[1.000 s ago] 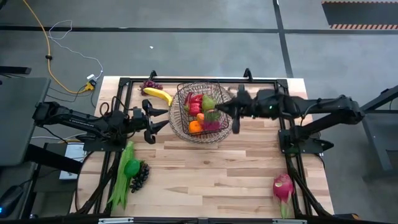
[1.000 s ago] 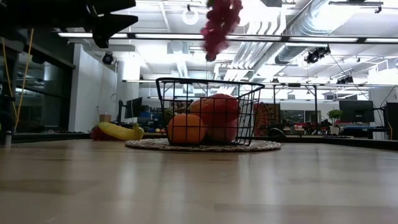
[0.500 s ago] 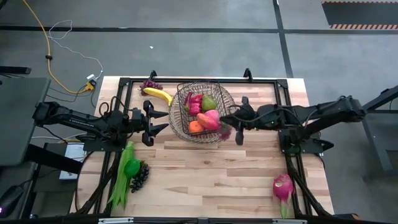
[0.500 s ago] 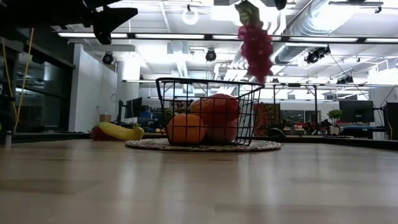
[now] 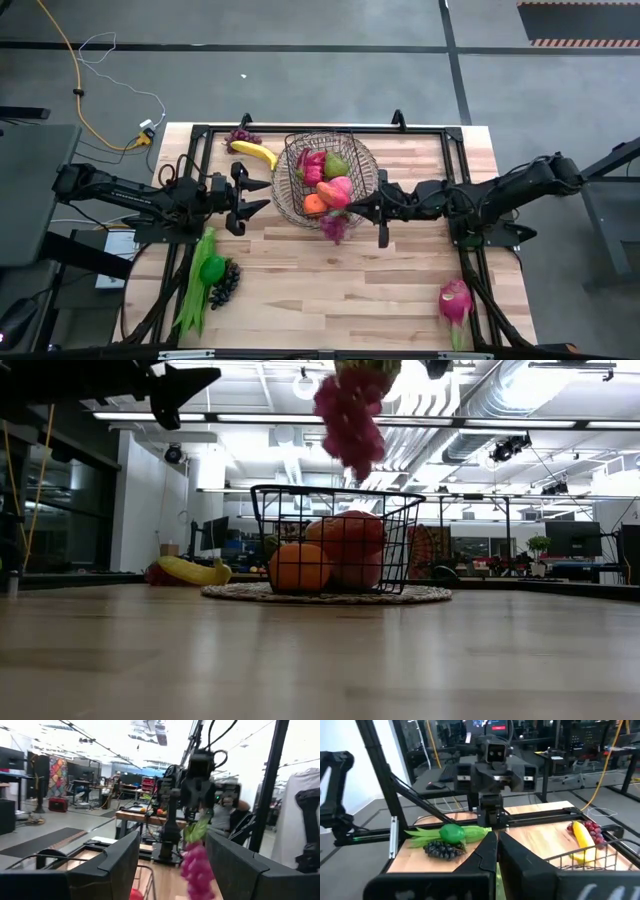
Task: Build produce basket
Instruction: Put the top right purple grapes into the black wire basket
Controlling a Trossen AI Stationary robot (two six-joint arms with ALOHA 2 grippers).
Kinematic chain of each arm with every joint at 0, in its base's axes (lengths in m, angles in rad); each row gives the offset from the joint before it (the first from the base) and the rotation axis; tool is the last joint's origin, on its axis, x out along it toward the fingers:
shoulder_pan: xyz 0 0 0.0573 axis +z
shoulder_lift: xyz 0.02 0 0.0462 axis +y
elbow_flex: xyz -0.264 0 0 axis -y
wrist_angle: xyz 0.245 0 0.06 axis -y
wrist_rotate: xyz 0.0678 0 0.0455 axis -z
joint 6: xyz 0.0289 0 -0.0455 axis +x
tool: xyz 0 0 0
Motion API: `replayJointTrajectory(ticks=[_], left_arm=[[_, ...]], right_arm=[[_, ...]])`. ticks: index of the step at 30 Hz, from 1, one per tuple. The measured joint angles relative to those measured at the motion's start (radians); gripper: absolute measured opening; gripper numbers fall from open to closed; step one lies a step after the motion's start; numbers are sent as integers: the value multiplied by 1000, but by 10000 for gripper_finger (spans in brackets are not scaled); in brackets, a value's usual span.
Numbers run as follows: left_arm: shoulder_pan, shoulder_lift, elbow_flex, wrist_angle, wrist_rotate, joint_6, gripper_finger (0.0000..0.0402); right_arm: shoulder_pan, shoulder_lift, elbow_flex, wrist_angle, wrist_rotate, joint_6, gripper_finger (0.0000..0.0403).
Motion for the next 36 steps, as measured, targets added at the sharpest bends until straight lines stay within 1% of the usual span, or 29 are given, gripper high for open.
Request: replayJointTrajectory(ticks=[3, 7, 9, 16, 24, 36], left_arm=[[0, 0, 6, 6, 26, -24, 217], [-11, 11, 27, 3, 53, -36, 217], [-26, 23, 35, -2, 52, -36, 217], [-65, 107, 88, 0, 6, -19, 217], [-67, 191, 124, -3, 2, -18, 217], [-67, 187, 126, -28, 0, -20, 217]], right_arm=[[0, 6, -59, 84, 37, -1, 0], [0, 8, -157, 235, 40, -5, 0], [0, 8, -175, 277, 37, -8, 0], [0, 0, -176, 289, 0, -7, 0], [0, 0, -176, 283, -8, -8, 0], [0, 0, -176, 282, -8, -19, 0]])
